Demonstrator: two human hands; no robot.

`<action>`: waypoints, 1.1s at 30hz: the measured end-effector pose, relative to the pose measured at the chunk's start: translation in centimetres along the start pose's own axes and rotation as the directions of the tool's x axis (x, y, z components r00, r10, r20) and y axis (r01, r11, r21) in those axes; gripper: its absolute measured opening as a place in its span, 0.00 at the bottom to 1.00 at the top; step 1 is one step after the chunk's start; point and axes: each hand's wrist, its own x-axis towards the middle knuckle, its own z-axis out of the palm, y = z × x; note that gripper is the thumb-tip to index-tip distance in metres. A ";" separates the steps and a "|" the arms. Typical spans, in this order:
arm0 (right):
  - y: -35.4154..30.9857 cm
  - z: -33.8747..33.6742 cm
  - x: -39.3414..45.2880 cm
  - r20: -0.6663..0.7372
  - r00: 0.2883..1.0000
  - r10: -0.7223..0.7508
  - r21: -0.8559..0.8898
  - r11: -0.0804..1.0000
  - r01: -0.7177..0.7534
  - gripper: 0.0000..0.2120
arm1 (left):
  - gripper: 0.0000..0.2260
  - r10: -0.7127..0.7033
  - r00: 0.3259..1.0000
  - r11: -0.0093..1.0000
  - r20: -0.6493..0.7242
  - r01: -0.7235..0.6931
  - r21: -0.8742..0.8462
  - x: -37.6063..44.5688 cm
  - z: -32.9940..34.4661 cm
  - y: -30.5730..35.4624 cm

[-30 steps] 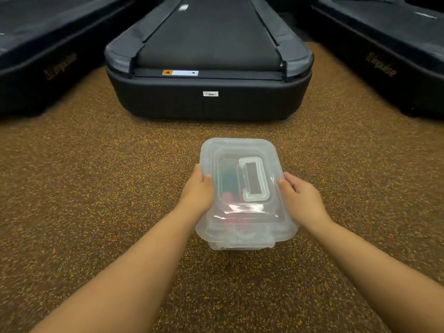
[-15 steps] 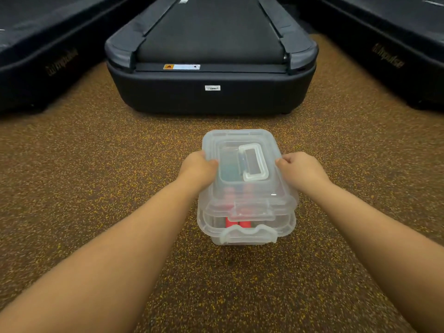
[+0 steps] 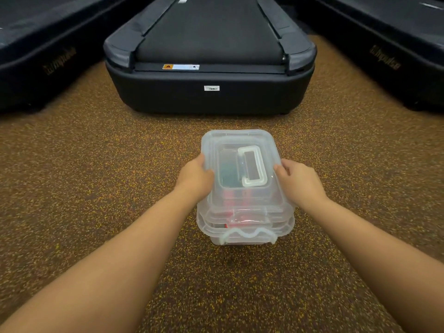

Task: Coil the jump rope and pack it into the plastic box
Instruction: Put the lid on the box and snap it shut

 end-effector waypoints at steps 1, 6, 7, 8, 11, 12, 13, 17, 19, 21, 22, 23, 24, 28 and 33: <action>0.1 0.0 -0.2 0.000 1.000 -0.002 0.003 1.000 0.002 0.17 | 0.19 0.011 1.000 1.000 0.000 -0.011 0.007 -0.1 0.1 -0.2; 0.4 -0.4 -1.4 0.022 1.000 -0.022 -0.019 1.000 0.022 0.16 | 0.18 0.035 0.999 0.999 -0.005 -0.035 0.023 -1.3 0.2 -0.8; 0.5 -0.5 -1.7 0.027 0.999 -0.027 -0.023 0.999 0.027 0.15 | 0.19 0.039 0.999 0.999 -0.002 -0.039 0.016 -1.5 0.2 -1.0; 0.6 -0.3 -1.9 0.037 0.999 -0.028 -0.022 0.999 0.029 0.15 | 0.19 0.034 0.999 0.999 0.002 -0.034 0.012 -1.7 0.3 -1.1; 0.6 -0.1 -2.5 0.055 0.998 -0.017 -0.018 1.000 0.018 0.14 | 0.20 0.026 1.000 1.000 0.006 -0.026 -0.005 -2.0 0.5 -1.4; 0.6 0.0 -2.5 0.056 0.998 -0.017 -0.021 1.000 0.018 0.15 | 0.20 0.015 1.000 1.000 0.010 -0.015 -0.014 -2.2 0.6 -1.3; 0.6 0.0 -2.5 0.057 0.998 -0.016 -0.024 1.000 0.018 0.15 | 0.21 0.000 1.000 1.000 0.013 0.001 -0.032 -2.2 0.5 -1.4; 0.4 -0.1 -2.4 0.060 0.998 -0.007 -0.005 1.000 0.008 0.14 | 0.24 -0.067 0.997 0.992 0.029 0.070 -0.100 -2.3 0.2 -1.1; 0.2 -0.2 -2.5 0.070 0.998 0.005 0.018 1.000 -0.006 0.13 | 0.24 -0.084 0.996 0.990 0.027 0.086 -0.116 -2.3 0.1 -1.0; 0.0 -0.3 -2.5 0.080 0.996 0.028 0.054 0.998 -0.032 0.13 | 0.24 -0.098 0.995 0.988 0.018 0.099 -0.120 -2.3 0.0 -0.9; -0.1 -0.5 -2.5 0.085 0.996 0.038 0.065 0.997 -0.044 0.13 | 0.24 -0.104 0.995 0.988 0.012 0.104 -0.113 -2.3 0.0 -0.7; -0.2 -0.6 -2.5 0.091 0.995 0.047 0.072 0.996 -0.053 0.14 | 0.24 -0.107 0.994 0.988 0.005 0.107 -0.107 -2.3 -0.1 -0.6; -0.3 -0.8 -2.5 0.100 0.993 0.056 0.076 0.995 -0.064 0.14 | 0.25 -0.112 0.994 0.989 0.001 0.112 -0.102 -2.4 -0.1 -0.5; -0.7 -1.3 -3.1 0.130 0.988 0.086 0.084 0.992 -0.097 0.14 | 0.24 -0.116 0.993 0.990 -0.012 0.115 -0.084 -3.1 -0.4 -0.4; -0.6 -1.8 -4.6 0.151 0.986 0.072 0.101 0.991 -0.088 0.14 | 0.21 -0.080 0.997 0.996 -0.017 0.080 -0.032 -4.6 -0.6 -0.8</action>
